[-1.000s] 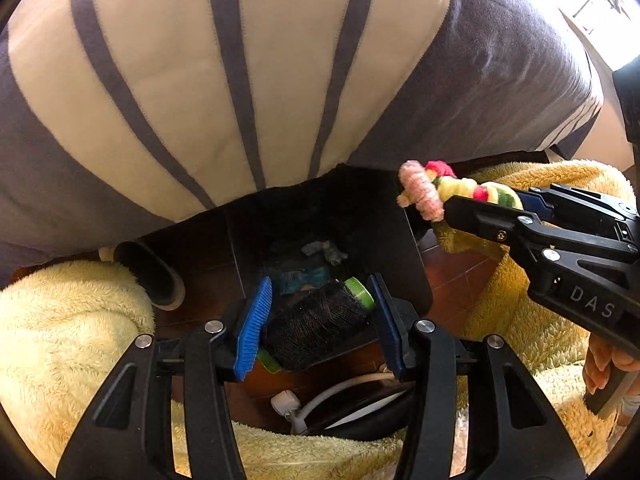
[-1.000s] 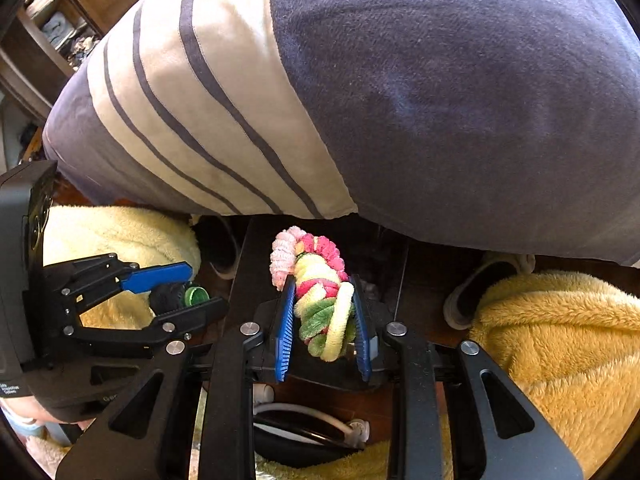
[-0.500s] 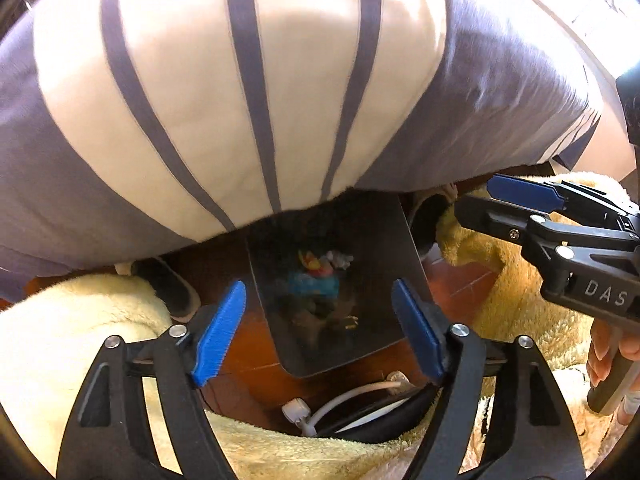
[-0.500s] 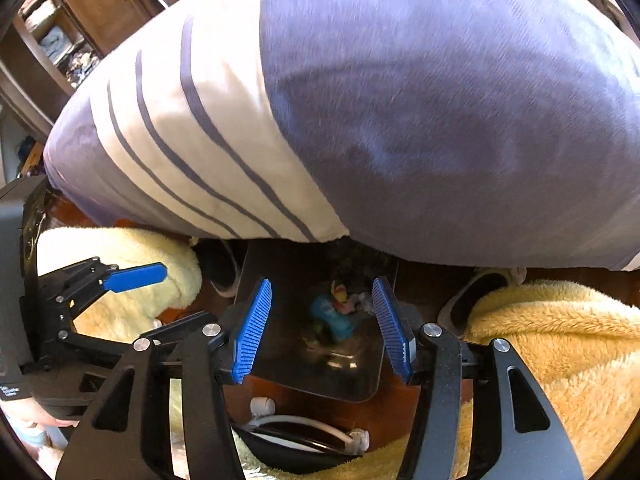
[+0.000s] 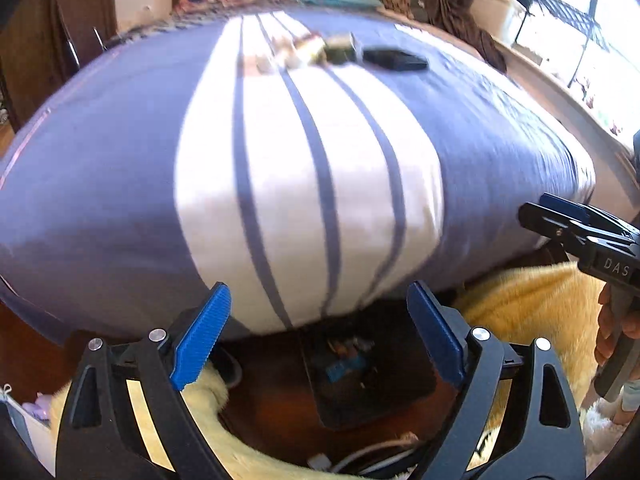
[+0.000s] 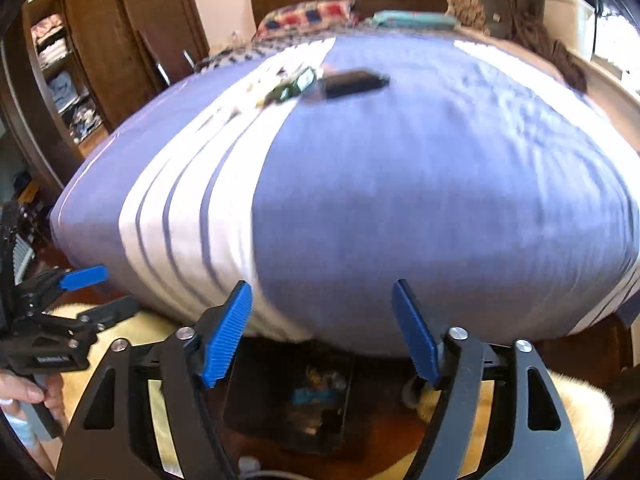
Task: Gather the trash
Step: 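Return to the bed and grasp the black MARRY&ARD box with the right tool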
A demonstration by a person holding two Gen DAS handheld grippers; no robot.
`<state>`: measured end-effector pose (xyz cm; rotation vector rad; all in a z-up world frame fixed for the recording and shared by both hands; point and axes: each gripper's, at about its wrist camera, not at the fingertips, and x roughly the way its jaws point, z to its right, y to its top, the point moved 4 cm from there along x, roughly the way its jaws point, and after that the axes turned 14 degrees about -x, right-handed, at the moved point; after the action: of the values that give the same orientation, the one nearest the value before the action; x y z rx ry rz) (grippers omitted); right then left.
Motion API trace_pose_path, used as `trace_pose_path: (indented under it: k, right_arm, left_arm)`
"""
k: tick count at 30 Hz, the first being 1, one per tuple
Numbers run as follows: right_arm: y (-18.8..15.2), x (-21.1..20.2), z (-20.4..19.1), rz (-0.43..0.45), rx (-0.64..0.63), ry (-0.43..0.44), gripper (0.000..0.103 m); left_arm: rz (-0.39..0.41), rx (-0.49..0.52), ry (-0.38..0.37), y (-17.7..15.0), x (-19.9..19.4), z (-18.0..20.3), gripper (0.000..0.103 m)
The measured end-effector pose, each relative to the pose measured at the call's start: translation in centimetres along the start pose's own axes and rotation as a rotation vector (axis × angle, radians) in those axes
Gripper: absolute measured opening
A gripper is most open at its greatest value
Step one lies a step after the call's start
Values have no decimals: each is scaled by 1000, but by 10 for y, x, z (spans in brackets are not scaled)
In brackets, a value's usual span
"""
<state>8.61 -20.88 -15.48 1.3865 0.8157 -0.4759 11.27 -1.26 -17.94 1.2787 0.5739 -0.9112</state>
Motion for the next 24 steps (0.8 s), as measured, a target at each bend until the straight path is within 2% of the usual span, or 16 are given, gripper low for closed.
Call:
trace_pose_path:
  k: [3, 8, 12, 17, 21, 24]
  right_arm:
    - [21, 0, 11, 34, -11, -34, 84]
    - [52, 12, 24, 49, -21, -61, 84]
    - [75, 27, 33, 53, -30, -87, 94]
    - [103, 49, 45, 53, -36, -99, 95]
    - [125, 73, 54, 39, -45, -114, 95]
    - [140, 89, 57, 28, -65, -121, 95]
  left_arm:
    - [27, -2, 12, 19, 3, -3, 85]
    - [49, -2, 24, 49, 13, -4, 85]
    - [72, -4, 38, 78, 23, -9, 85]
    - [99, -10, 31, 115, 37, -9, 84]
    - [92, 19, -14, 139, 52, 6, 72]
    - [86, 35, -32, 154, 63, 18, 70]
